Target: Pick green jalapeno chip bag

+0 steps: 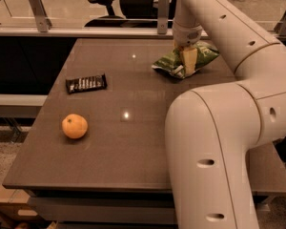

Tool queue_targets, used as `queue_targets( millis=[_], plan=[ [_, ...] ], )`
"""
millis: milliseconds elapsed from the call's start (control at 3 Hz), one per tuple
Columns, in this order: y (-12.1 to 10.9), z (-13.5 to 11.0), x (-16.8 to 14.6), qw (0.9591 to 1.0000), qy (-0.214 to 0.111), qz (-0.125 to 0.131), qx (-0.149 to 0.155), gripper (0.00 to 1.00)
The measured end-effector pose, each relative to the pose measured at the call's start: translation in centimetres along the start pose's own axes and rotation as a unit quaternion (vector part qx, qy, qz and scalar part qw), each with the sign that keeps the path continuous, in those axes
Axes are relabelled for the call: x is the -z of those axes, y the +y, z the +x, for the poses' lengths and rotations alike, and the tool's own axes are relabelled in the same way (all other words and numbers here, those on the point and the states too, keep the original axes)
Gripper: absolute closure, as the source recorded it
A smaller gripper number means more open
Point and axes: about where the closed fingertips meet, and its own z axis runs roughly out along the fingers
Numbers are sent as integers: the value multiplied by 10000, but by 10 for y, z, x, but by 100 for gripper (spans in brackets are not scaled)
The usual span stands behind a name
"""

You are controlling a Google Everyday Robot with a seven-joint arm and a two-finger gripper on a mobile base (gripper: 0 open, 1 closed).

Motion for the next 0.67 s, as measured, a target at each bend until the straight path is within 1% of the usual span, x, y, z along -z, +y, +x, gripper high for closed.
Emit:
queue_targets(
  millis=[333, 667],
  plan=[
    [-6, 0, 0, 9999, -40, 128, -24, 100],
    [-6, 0, 0, 9999, -40, 129, -24, 100]
  ],
)
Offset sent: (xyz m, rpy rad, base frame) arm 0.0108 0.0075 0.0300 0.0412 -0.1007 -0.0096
